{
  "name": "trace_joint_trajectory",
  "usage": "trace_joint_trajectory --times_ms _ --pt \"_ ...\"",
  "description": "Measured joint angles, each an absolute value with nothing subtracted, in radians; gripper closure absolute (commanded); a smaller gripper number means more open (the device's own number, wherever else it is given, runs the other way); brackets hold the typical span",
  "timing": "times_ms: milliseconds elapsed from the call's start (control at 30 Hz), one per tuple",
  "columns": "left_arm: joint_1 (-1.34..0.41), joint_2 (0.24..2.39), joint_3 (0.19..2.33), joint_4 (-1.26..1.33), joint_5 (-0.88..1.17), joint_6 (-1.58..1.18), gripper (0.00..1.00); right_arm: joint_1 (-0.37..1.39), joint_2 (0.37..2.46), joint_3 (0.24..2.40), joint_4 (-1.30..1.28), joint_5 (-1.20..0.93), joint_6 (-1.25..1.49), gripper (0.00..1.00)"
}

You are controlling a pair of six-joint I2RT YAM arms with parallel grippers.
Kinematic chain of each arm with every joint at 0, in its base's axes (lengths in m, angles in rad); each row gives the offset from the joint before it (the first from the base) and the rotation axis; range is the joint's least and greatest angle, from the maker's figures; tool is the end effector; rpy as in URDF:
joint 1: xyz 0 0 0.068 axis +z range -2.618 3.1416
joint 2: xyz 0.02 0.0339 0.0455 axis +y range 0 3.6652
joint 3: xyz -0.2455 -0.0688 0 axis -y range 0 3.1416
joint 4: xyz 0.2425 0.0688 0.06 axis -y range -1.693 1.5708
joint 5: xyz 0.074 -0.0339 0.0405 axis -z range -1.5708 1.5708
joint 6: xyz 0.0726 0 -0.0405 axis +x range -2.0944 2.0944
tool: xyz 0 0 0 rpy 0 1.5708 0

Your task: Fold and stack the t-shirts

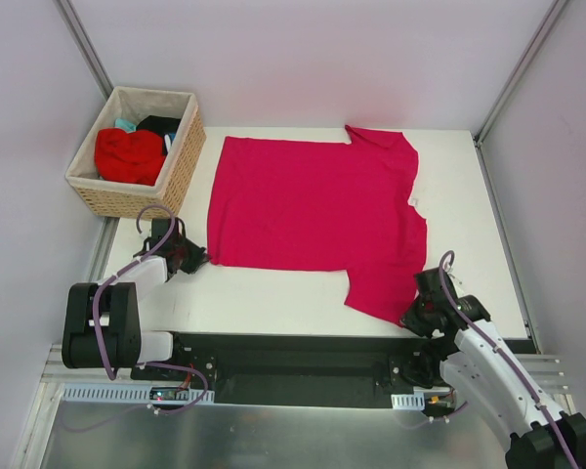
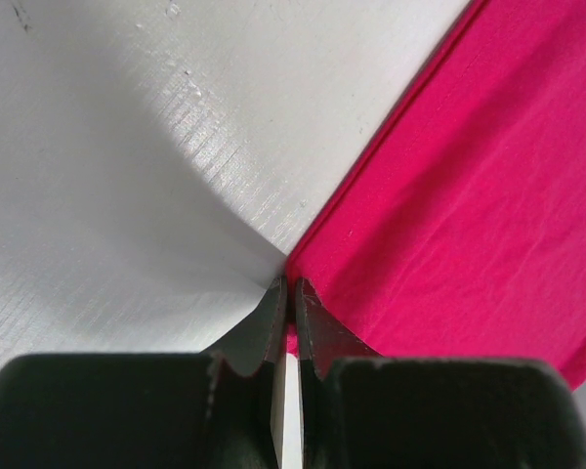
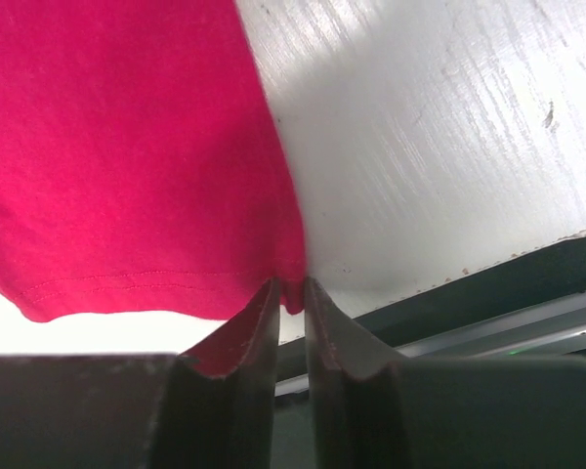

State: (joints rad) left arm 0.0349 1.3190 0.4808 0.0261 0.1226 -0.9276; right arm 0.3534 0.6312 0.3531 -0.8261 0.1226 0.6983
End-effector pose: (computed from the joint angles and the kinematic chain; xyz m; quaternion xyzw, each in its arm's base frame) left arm 0.2663 0.0004 0.1051 -0.4091 0.8324 -0.2109 0.3088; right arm 0.1318 0.0391 0.1191 0.1806 0.9542 0.0643 0.2295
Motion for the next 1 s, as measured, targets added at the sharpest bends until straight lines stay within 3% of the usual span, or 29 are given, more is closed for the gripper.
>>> trace_joint_trajectory --times_ms 133,567,1000 --pt "0.035 1.319 0.481 0.025 0.122 -0.928 1.0 0.353 0.632 0.353 -0.826 0.127 0.707 0.99" --pt "0.047 1.311 0.482 0.01 0.123 -0.925 1.0 0.354 0.62 0.376 -0.844 0.163 0.699 0.99" --pt "0.047 1.231 0.547 -0.133 0.127 -0.897 1.0 0.356 0.735 0.645 -0.762 0.34 0.528 0.99"
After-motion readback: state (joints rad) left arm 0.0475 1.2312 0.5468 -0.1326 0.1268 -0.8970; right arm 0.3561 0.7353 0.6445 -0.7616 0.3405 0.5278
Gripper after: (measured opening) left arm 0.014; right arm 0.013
